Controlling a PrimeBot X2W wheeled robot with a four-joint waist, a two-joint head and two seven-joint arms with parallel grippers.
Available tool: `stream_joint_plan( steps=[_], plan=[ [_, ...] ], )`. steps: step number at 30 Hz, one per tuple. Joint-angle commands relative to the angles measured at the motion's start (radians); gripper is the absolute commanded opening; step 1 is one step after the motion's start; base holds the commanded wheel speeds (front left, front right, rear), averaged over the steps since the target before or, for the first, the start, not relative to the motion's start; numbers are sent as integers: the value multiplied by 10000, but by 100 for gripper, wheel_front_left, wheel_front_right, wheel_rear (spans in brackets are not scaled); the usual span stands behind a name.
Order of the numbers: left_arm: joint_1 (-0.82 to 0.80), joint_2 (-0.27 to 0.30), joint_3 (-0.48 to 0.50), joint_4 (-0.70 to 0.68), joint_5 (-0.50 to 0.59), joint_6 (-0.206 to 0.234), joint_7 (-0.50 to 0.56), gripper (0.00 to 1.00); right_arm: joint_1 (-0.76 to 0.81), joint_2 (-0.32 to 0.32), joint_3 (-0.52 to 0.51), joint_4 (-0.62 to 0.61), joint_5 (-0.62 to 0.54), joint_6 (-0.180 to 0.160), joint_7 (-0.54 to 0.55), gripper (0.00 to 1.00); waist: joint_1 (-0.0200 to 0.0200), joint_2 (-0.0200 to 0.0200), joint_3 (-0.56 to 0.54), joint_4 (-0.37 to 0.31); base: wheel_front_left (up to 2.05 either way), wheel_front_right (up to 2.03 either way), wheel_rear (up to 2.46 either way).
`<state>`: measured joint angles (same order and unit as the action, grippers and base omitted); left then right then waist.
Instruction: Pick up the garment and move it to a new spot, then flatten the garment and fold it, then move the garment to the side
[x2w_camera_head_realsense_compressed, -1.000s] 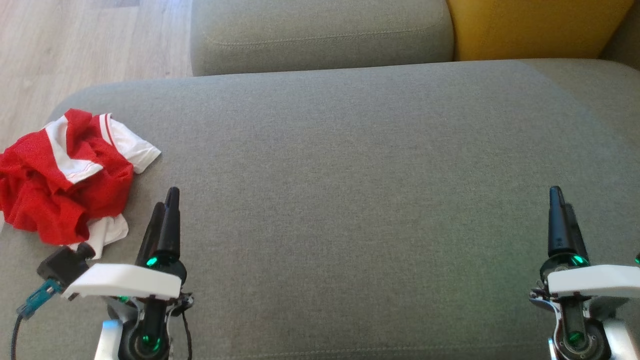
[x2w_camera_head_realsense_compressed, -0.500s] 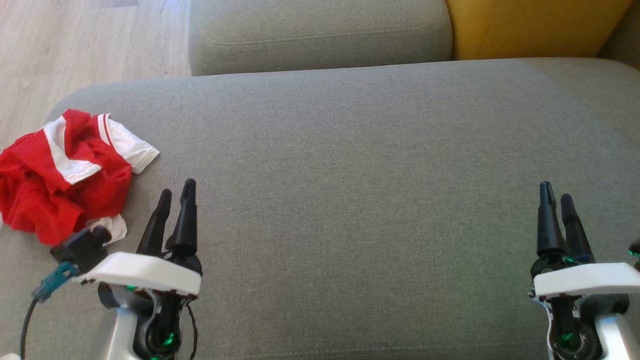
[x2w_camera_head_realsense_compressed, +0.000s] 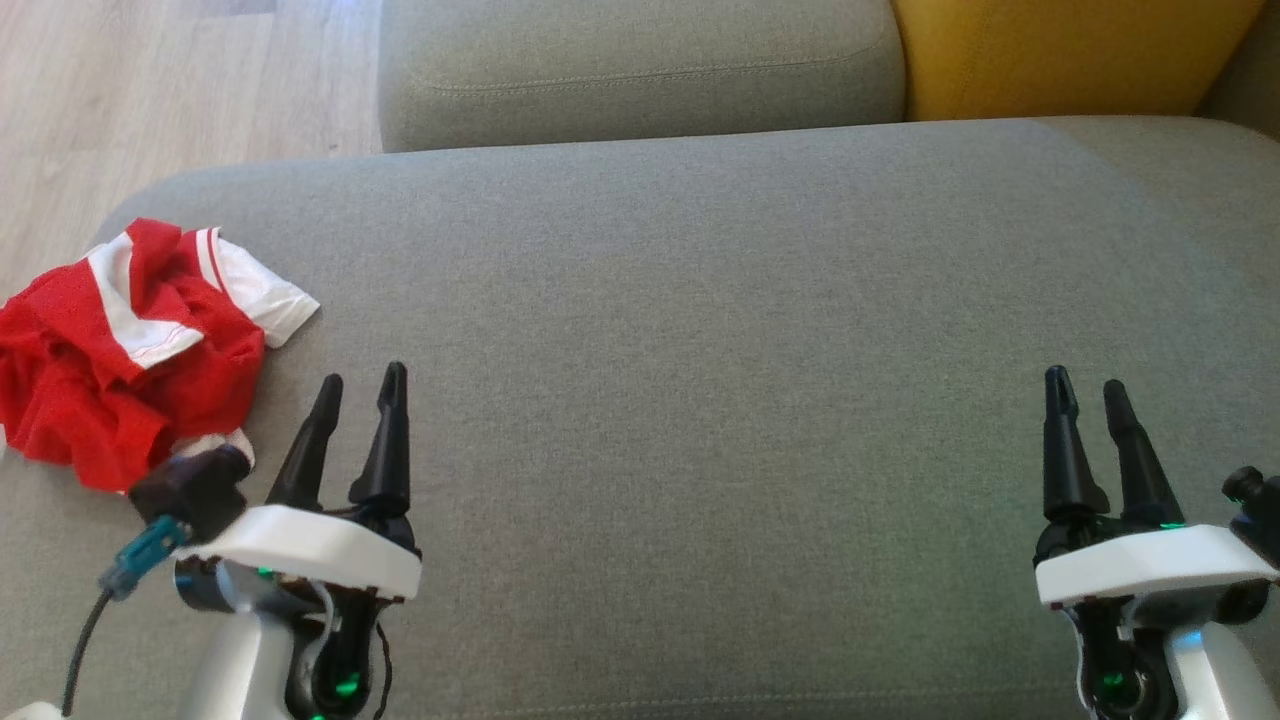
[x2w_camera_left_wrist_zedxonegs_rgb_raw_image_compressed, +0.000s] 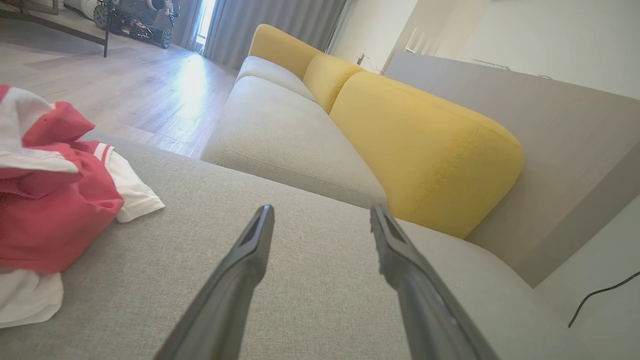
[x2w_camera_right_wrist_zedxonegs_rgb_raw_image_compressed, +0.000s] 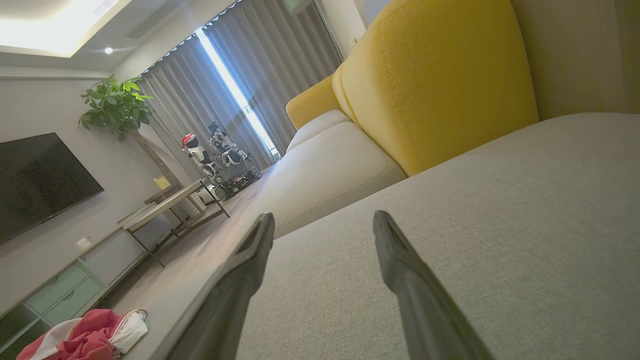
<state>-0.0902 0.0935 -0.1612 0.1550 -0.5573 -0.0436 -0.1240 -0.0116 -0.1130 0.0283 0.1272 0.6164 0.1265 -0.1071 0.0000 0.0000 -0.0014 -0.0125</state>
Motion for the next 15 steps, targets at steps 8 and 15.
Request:
stream_joint_plan(
  steps=[8,15],
  plan=[
    [-586,303,-15,-437,1013,221,-337,100,-487,-262,355,-307,-1081,32,-160,100,0,0,0,-28,0,0,0],
    [-547,408,-125,-347,1821,408,-542,100,-458,-259,453,-318,-1905,34,-255,100,0,0,15,-47,0,0,0]
  ],
)
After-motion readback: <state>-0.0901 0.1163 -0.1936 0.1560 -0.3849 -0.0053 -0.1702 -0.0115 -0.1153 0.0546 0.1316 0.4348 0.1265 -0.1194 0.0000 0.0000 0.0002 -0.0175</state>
